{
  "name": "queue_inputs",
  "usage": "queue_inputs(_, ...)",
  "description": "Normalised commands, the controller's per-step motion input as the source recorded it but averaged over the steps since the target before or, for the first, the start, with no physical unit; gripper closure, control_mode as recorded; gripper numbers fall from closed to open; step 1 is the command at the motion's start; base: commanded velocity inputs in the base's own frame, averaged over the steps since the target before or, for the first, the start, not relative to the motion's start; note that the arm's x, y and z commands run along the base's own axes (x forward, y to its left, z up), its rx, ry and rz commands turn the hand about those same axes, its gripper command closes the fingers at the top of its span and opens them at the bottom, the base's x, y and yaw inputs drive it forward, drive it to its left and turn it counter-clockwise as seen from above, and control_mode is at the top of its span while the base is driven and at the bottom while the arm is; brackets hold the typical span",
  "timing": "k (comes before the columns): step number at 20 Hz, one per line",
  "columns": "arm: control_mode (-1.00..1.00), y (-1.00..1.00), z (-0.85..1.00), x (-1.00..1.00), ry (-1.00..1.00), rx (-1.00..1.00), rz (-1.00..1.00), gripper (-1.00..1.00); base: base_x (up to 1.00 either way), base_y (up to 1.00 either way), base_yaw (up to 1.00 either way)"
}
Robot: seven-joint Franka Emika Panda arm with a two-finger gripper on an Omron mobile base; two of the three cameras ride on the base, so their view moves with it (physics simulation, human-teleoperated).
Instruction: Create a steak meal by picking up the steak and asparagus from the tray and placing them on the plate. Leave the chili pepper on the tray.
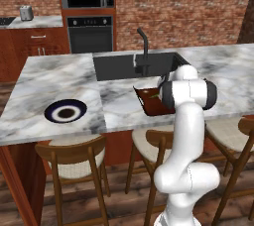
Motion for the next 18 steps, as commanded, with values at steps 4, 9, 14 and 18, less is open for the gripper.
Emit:
queue_inputs(4,-1.0,-0.07,-0.33,0.45,0.02,0.0,0.07,-1.0,0.0,0.0,0.0)
queue_inputs(9,-1.0,-0.01,-0.36,0.44,0.03,0.0,0.07,-1.0,0.0,0.0,0.0)
queue_inputs(14,-1.0,0.0,-0.39,0.28,0.01,0.0,0.07,-1.0,0.0,0.0,0.0)
queue_inputs(18,-1.0,0.07,-0.07,0.01,0.0,0.0,0.01,1.0,0.0,0.0,0.0)
